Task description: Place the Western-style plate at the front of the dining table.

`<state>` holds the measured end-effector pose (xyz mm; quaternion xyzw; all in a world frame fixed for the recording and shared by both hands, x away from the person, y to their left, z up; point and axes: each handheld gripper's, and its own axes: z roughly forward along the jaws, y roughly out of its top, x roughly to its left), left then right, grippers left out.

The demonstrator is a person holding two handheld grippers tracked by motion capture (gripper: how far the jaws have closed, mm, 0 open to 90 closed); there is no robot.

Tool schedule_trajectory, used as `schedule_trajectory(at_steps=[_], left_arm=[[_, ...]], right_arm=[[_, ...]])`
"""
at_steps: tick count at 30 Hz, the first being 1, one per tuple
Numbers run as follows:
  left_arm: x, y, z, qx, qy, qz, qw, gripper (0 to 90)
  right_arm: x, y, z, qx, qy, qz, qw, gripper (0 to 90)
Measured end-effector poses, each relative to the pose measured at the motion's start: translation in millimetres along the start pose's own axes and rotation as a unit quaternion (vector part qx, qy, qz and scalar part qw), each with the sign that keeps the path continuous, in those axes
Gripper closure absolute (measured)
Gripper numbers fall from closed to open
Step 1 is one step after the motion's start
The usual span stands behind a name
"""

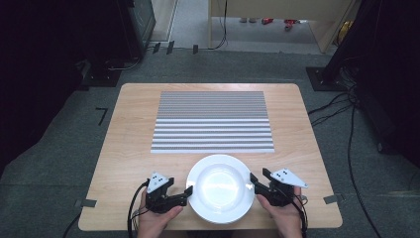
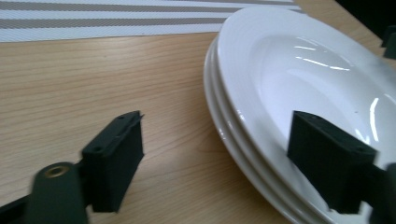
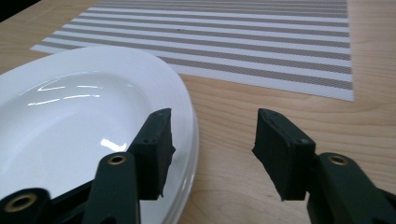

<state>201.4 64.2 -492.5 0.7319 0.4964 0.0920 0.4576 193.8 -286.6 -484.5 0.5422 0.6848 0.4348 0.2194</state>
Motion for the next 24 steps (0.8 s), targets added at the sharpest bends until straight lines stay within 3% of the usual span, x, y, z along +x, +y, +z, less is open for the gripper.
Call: schedule_trajectory(at_steps=[5,8,16,21,24], left_arm=[[-3.5,-1.4,-0.1,-0.004,-0.008,0.005,0.9999,33.5],[-6.0,-2.6,-0.3,-0.008,-0.008,0.006,0.9999,37.9],[-9.5,-4.4,0.4,-0.009,-0.021,0.011,0.9997,45.4],[-11.9,-5.9,1.0,-0.008,-0.03,0.013,0.9994,50.3],[-13.5,-6.8,1.9,-0.007,-0.032,0.014,0.9993,50.5]], right_arm=[[3.8,-1.9,1.1,0.002,0.001,0.0,1.0,54.9],[9.3,-3.4,3.6,0.005,-0.005,-0.001,1.0,64.2],[10.6,-5.8,4.8,0.003,0.019,0.009,0.9998,77.4],[11.6,-6.0,5.5,0.002,0.017,0.015,0.9998,75.1],[7.1,-6.6,6.6,0.006,0.035,0.033,0.9988,74.1]])
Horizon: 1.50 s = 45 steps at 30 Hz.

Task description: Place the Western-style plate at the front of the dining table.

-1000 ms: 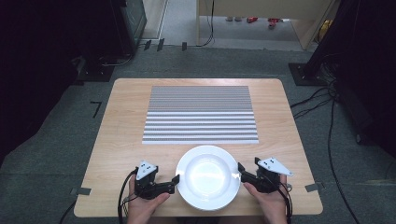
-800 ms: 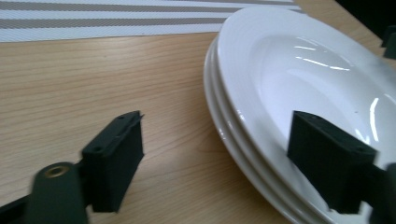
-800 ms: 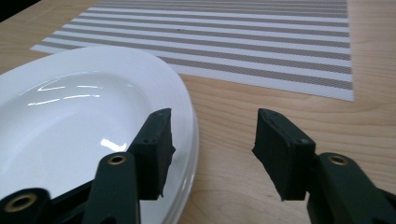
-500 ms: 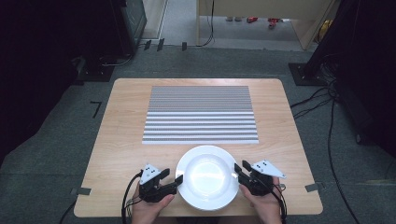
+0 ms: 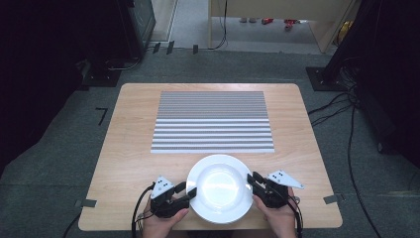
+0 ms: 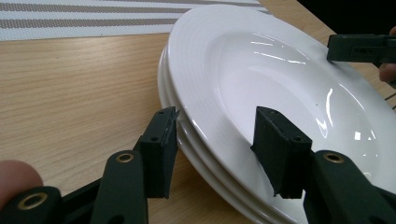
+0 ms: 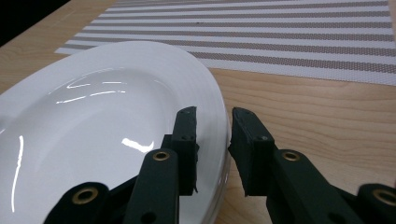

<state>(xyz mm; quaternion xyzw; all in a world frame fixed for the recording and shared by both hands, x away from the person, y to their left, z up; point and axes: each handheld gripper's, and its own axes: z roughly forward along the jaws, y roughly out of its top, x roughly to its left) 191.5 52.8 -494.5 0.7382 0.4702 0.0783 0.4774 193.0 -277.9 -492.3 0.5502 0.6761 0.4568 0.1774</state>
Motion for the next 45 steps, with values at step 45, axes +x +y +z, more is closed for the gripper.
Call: schedule_trajectory(at_steps=[45], left_arm=[[-1.6,-2.1,0.7,-0.002,0.007,0.0,1.0,50.6]], right_arm=[[-22.8,-1.7,-2.4,0.002,0.08,0.151,0.9852,80.5]])
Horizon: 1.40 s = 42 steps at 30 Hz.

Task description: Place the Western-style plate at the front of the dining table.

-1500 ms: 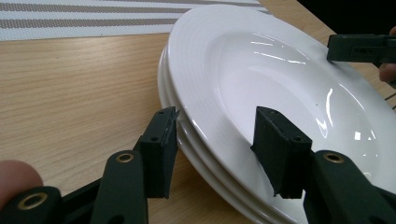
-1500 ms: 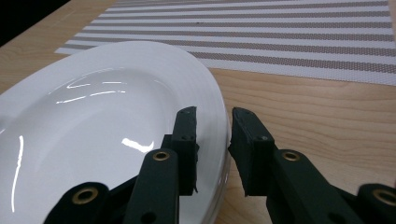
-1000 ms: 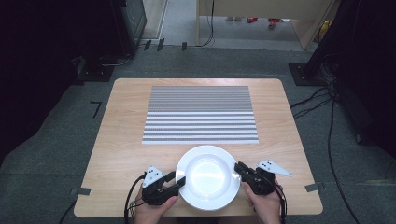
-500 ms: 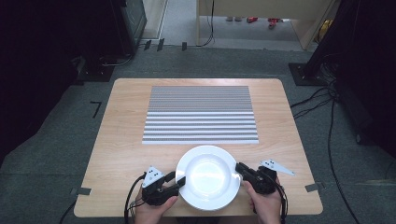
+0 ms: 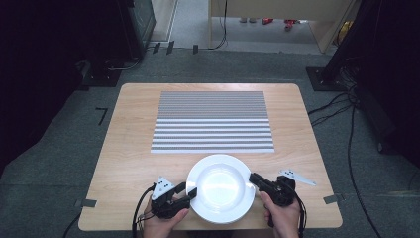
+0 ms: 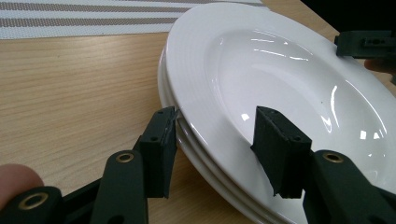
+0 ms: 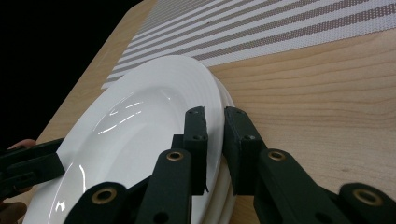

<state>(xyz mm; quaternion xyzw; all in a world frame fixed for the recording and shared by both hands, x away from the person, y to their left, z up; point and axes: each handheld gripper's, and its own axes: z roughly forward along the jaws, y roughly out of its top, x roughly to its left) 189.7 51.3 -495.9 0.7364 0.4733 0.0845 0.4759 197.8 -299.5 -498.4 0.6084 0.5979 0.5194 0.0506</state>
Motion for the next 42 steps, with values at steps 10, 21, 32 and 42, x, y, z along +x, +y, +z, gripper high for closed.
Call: schedule_trajectory(at_steps=[10,21,32,42], left_arm=[[-0.9,-0.4,0.5,0.0,0.002,-0.001,1.0,50.4],[-0.3,-1.0,1.6,0.0,0.003,-0.006,1.0,50.2],[3.2,-2.0,2.8,0.003,-0.011,-0.025,0.9996,49.4],[7.3,-0.9,-2.7,-0.017,-0.019,-0.035,0.9991,58.0]], right_arm=[[2.0,1.7,-0.9,0.012,0.013,0.02,0.9996,77.3],[2.5,2.2,-1.3,0.019,0.037,0.037,0.9984,77.3],[3.2,1.3,-2.7,-0.011,0.073,0.007,0.9973,78.0],[4.6,-1.7,0.3,-0.031,0.078,0.001,0.9965,78.3]])
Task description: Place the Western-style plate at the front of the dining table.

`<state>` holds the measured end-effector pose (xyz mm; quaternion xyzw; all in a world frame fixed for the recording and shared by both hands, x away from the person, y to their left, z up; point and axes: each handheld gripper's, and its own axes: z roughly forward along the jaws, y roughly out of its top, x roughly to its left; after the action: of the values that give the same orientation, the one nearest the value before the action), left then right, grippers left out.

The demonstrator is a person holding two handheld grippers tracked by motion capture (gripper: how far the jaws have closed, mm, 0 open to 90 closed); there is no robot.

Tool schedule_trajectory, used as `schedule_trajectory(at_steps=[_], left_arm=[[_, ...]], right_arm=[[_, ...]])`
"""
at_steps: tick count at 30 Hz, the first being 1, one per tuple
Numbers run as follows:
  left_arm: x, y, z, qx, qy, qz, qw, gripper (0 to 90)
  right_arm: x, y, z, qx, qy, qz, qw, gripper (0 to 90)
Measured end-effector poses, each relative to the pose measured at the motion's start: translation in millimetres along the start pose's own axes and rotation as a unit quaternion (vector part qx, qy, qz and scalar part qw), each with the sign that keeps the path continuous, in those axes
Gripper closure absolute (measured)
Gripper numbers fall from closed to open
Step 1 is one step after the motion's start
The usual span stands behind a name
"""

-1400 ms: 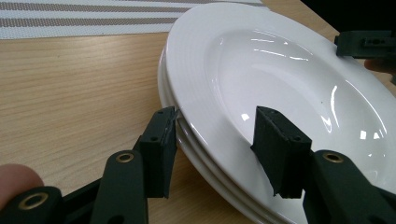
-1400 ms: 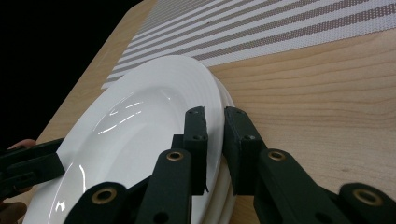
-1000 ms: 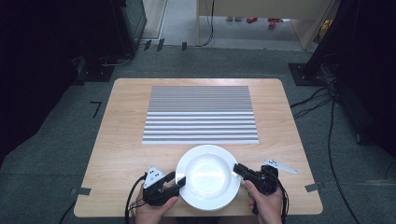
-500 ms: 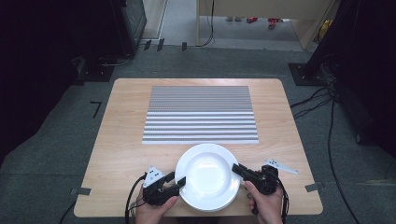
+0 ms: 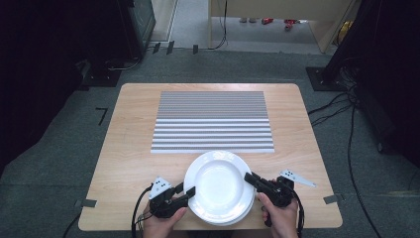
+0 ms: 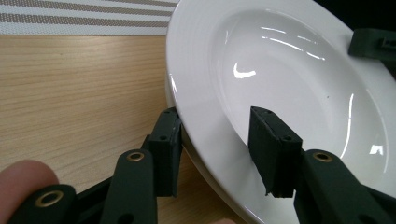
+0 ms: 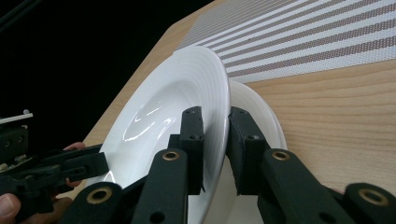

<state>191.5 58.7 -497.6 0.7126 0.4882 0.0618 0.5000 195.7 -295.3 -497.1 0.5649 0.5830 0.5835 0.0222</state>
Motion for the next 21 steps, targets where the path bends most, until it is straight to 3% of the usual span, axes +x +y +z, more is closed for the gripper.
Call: schedule_trajectory(at_steps=[3,9,17,21], left_arm=[[5.8,-0.3,-1.3,-0.009,-0.022,-0.029,0.9993,62.7],[9.7,-1.3,-2.7,-0.019,-0.034,-0.044,0.9983,65.0],[10.1,-0.3,-3.2,-0.023,-0.032,-0.049,0.998,66.6],[14.0,0.1,-5.5,-0.028,-0.046,-0.066,0.9964,68.3]], right_arm=[[-0.5,-2.5,1.7,-0.006,-0.003,0.007,1.0,78.5],[1.6,-5.0,2.9,-0.016,-0.006,0.007,0.9998,78.3],[3.9,-8.7,5.6,-0.032,-0.013,0.005,0.9994,78.2],[7.0,-9.0,5.9,-0.035,-0.013,0.002,0.9993,78.2]])
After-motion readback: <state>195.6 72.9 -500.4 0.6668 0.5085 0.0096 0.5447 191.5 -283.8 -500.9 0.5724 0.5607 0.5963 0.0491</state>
